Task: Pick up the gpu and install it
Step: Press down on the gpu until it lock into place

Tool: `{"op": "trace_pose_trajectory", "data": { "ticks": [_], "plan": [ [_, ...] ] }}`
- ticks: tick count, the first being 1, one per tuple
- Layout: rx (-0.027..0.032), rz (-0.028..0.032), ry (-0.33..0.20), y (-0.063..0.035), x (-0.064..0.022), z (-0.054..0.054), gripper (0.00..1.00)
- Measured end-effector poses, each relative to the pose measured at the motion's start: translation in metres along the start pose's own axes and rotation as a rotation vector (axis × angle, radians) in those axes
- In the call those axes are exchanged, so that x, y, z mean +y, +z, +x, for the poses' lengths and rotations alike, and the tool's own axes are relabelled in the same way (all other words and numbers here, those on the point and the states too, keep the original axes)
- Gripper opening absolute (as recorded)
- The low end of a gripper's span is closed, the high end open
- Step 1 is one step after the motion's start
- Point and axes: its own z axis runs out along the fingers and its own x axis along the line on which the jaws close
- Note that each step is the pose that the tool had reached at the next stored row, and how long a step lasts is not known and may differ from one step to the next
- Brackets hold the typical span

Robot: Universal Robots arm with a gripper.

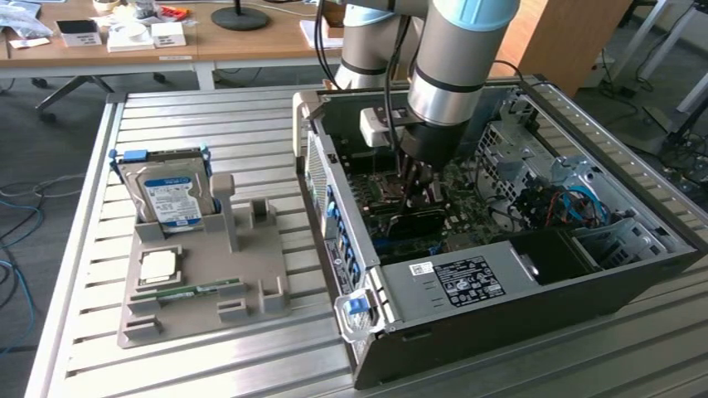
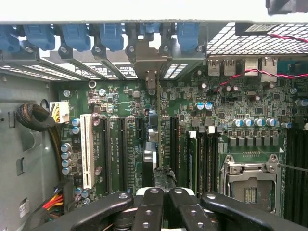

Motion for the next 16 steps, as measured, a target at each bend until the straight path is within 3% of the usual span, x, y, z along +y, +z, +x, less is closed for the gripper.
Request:
{"op": "trace_pose_trajectory", "data": {
  "ticks": [8,16],
  "plan": [
    [-0.0024,0.0008,0.0,-0.0016,0.0,0.0,0.11],
    [-0.0004,0.0001,0.0,-0.0255,-0.0001,0.0,0.11]
  ]
}}
